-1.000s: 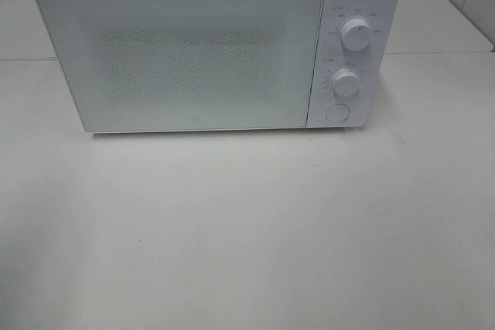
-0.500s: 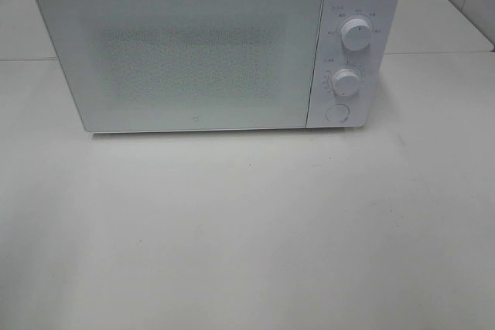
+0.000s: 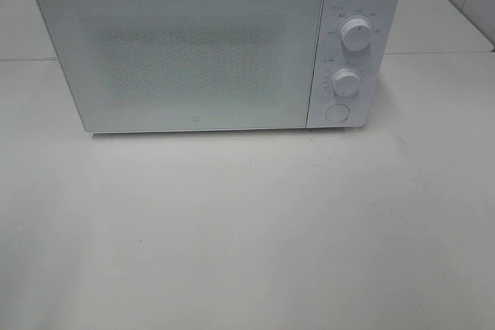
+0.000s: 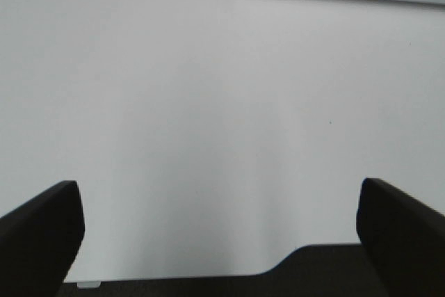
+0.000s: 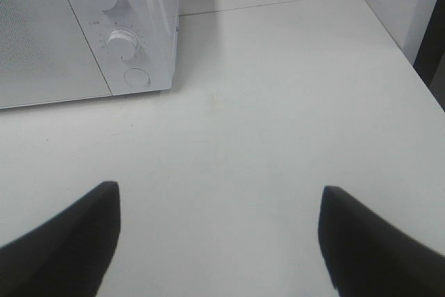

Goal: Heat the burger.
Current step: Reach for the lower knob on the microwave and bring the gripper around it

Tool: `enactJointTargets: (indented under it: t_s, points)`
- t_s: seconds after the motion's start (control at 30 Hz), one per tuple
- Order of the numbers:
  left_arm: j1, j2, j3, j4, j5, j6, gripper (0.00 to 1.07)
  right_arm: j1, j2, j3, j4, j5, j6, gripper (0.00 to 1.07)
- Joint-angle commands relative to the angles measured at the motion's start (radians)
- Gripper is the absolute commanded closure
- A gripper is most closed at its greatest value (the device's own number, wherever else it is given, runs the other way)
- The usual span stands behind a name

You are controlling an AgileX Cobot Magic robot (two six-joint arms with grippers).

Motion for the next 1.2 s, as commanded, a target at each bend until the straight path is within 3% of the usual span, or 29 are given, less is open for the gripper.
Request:
enactJointTargets:
  t_s: [0.03, 0.33, 0.5, 0.93, 0.97, 1.0, 1.2]
  points:
    - [0.020, -0.054, 0.003, -0.003, -0.008, 0.006, 0.06, -0.002, -0.025, 0.004, -0.006, -0.008, -0.003, 0.31]
    - [0.030, -0.224, 0.003, 0.002, -0.008, 0.018, 0.06, -0.002, -0.025, 0.004, -0.006, -0.008, -0.003, 0.31]
    - [0.093, -0.293, 0.003, 0.002, -0.008, 0.022, 0.06, -0.002, -0.025, 0.004, -0.006, -0.008, -0.003, 0.31]
    - [0.113, -0.300, 0.003, 0.001, -0.008, 0.023, 0.06, 0.000, -0.025, 0.004, -0.006, -0.008, 0.000, 0.31]
    - [0.113, -0.300, 0.003, 0.002, -0.008, 0.036, 0.06, 0.000, -0.025, 0.001, -0.006, -0.013, 0.000, 0.31]
    - [0.113, -0.300, 0.003, 0.006, -0.004, 0.087, 0.06, 0.000, -0.021, -0.011, -0.006, -0.030, 0.000, 0.31]
    - [0.113, -0.300, 0.010, -0.036, 0.001, 0.157, 0.06, 0.000, 0.030, -0.021, -0.018, -0.101, -0.003, 0.31]
